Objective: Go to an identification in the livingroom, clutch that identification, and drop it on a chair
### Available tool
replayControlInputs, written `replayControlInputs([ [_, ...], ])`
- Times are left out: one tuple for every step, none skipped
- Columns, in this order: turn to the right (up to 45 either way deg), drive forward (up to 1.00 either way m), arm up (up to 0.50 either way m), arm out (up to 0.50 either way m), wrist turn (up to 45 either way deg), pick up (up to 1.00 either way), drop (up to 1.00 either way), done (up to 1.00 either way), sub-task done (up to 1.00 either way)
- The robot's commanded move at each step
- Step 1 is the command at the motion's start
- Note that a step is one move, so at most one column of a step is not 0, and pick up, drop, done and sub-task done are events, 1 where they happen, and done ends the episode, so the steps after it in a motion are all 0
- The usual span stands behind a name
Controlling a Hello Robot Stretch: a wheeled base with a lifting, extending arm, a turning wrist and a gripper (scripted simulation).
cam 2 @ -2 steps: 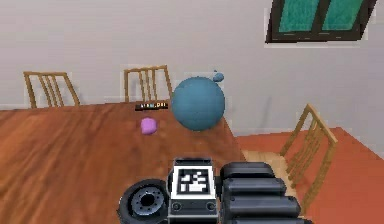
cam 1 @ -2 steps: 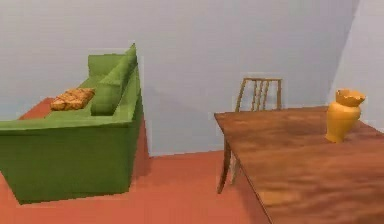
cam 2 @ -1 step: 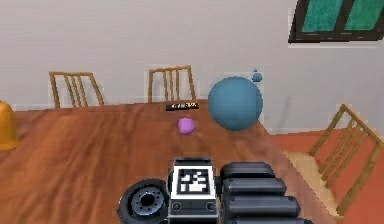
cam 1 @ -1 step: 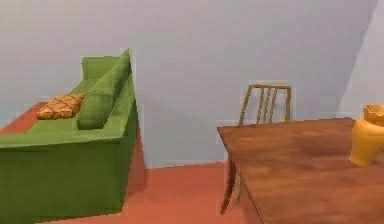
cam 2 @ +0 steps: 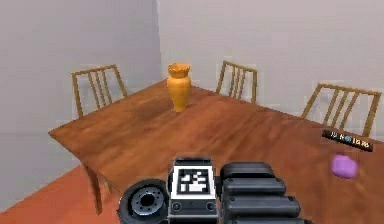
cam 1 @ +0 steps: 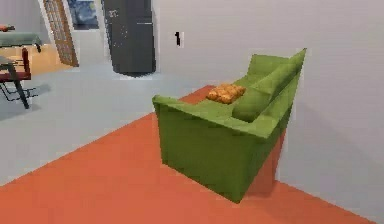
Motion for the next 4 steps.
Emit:
replayControlInputs([
  [-45.0,0.0,0.0,0.0,0.0,0.0,0.0,0.0,0.0],
  [-12.0,0.0,0.0,0.0,0.0,0.0,0.0,0.0,0.0],
  [0.0,0.15,0.0,0.0,0.0,0.0,0.0,0.0,0.0],
  [-45.0,0.0,0.0,0.0,0.0,0.0,0.0,0.0,0.0],
])
